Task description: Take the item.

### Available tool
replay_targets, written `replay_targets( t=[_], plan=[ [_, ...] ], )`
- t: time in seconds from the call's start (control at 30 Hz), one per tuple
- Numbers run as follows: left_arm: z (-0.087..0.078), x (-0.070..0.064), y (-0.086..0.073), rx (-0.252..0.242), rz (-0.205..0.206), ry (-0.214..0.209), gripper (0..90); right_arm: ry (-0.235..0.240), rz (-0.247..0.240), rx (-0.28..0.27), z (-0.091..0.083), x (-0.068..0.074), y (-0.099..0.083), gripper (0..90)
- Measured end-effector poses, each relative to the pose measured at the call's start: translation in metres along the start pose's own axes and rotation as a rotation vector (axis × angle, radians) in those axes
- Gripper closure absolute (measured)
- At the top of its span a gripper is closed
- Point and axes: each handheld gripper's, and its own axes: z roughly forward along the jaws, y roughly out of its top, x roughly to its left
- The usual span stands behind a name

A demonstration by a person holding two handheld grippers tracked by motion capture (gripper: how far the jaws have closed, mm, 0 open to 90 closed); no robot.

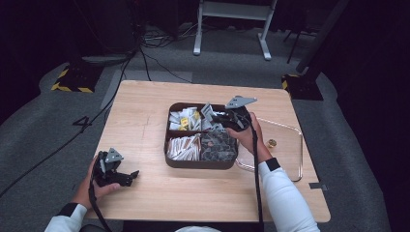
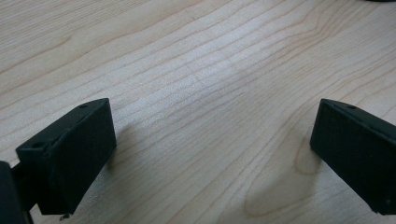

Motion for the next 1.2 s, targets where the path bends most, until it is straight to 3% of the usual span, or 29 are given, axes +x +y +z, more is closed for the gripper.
replay_targets(
  t=[0.73,1.2],
  plan=[
    [0.0,0.0,0.0,-0.001,-0.004,0.0,0.5,0.057,-0.07,-0.027,-0.053,0.027,-0.024,86.6],
    [0.0,0.0,0.0,-0.001,-0.003,-0.001,0.5,0.116,-0.103,-0.012,-0.06,0.045,-0.034,86.5]
  ],
)
